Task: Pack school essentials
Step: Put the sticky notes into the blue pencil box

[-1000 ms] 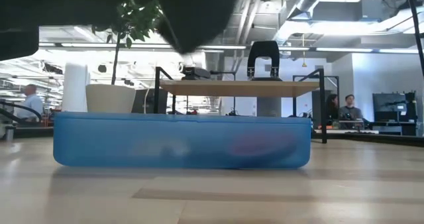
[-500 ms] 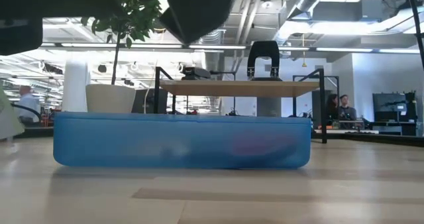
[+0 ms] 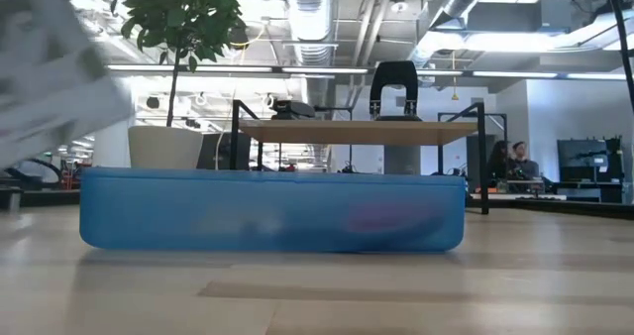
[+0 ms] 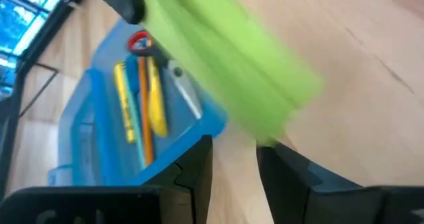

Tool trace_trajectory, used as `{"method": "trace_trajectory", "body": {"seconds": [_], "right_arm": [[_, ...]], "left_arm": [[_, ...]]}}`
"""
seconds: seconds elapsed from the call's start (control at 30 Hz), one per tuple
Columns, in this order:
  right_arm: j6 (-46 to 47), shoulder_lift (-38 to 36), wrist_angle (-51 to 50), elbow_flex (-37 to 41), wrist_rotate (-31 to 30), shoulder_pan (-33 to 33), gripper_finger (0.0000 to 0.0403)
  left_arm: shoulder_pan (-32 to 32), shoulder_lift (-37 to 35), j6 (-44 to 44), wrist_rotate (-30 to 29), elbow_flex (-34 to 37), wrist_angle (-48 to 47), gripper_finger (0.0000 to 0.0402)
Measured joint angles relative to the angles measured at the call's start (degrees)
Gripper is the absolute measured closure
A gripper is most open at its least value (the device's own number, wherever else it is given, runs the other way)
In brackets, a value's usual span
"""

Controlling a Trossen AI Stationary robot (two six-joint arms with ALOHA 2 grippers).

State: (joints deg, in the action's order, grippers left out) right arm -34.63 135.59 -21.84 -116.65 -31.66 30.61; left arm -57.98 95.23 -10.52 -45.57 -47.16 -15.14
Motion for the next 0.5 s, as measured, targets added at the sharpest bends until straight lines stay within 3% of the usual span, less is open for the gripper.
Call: {"method": "trace_trajectory", "body": {"seconds": [0.23,0.5], "right_arm": [[5.4,0.0,-17.6,-5.9,-11.2,-0.2,0.04],[19.4,-0.1,-32.2,-3.3,-12.3,-1.7,0.0401]], "left_arm": [[-2.6,-5.1,-4.1,-4.3,0.0,-3.7,0.0294],[-2.9,-5.1,-3.7,-4.7,0.0,-3.5,0.0294]]}}
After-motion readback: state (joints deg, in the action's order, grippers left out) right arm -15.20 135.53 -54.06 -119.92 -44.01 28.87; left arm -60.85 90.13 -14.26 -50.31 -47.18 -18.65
